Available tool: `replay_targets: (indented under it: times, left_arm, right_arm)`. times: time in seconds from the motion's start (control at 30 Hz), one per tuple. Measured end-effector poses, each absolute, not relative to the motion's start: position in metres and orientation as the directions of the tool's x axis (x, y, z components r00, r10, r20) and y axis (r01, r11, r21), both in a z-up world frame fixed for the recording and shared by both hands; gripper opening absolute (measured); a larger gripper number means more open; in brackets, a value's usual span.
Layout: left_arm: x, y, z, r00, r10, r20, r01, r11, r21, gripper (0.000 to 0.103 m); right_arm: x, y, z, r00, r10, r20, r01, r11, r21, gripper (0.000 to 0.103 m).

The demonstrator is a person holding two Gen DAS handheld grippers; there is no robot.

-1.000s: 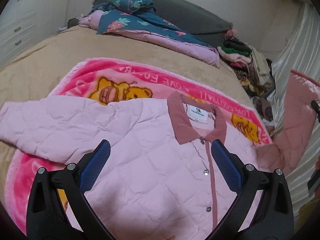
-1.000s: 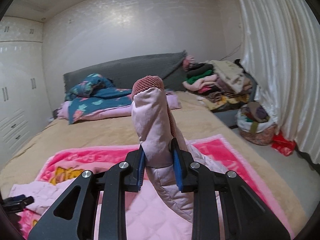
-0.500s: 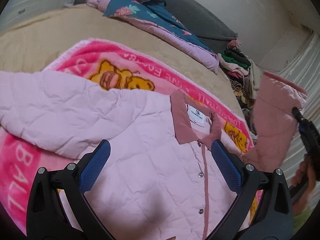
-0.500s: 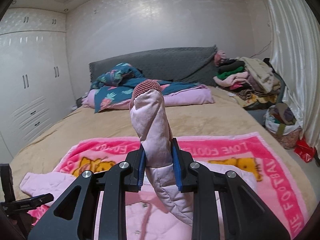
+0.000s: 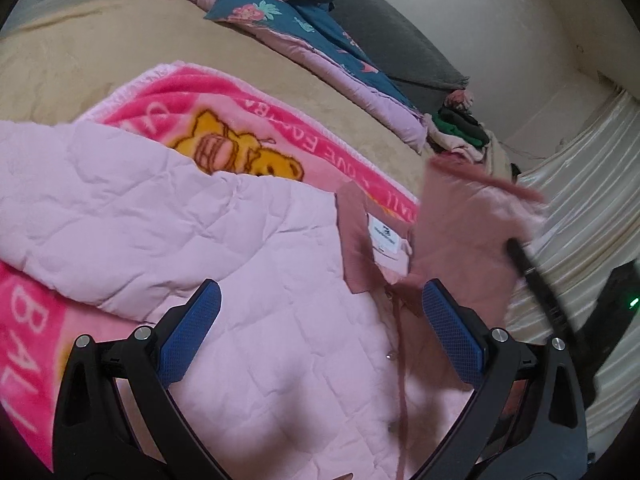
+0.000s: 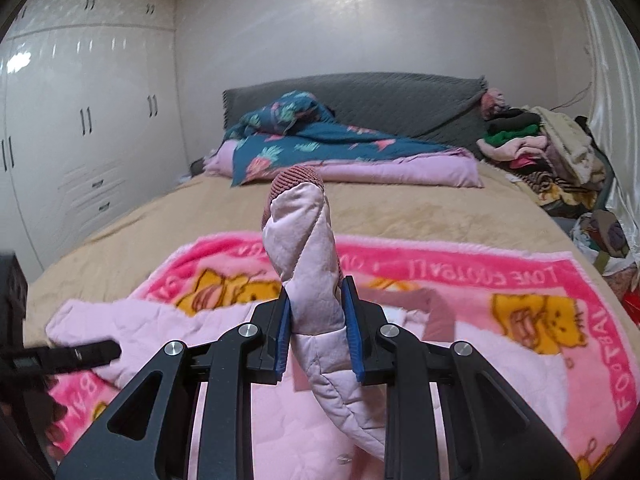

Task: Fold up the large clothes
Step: 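Lay the held sleeve across the jacket front and open the right tool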

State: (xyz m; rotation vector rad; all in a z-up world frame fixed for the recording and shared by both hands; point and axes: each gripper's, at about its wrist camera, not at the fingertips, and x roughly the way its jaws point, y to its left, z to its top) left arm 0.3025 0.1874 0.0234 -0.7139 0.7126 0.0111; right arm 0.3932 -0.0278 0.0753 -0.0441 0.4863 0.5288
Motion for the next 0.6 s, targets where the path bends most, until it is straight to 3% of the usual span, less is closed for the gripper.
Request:
replay_targets:
  times: [0.2, 0.37, 0.47, 0.57, 0.6]
  left_arm:
    - [0.304, 0.202, 0.001, 0.779, -0.310, -0.545, -0.247, 0.647, -0.721, 0.094]
    - [0.306, 0.205, -0.013, 0.773, -0.344, -0.532, -0.255, 0.599, -0.759, 0.094]
    - [0.309, 0.202, -0.026, 0.778, -0.394, -0.490, -0.229, 0.548, -0.804, 0.094]
    - [0.314, 0.197, -0.036, 0.762, -0.405, -0.506, -0.244, 0.544, -0.803, 0.094]
    - [0.316, 0.196, -0.038, 0.757, -0.402, -0.515, -0.248, 0.551, -0.796, 0.094]
  right_arm:
    - [0.389, -0.001, 0.029, 0.677, 0.505, -0.536, -0.542, 0.834, 0.100, 0.023]
    - [0.376, 0.021, -0.002, 0.600, 0.545, -0.586, -0.602, 0.790, 0.118, 0.027]
    - [0.372, 0.031, -0.019, 0.530, 0.572, -0.626, -0.628, 0.761, 0.163, 0.034]
    - [0.364, 0.040, -0.032, 0.466, 0.587, -0.662, -0.659, 0.730, 0.184, 0.042]
    - [0.361, 0.043, -0.035, 0.437, 0.593, -0.677, -0.676, 0.713, 0.188, 0.049]
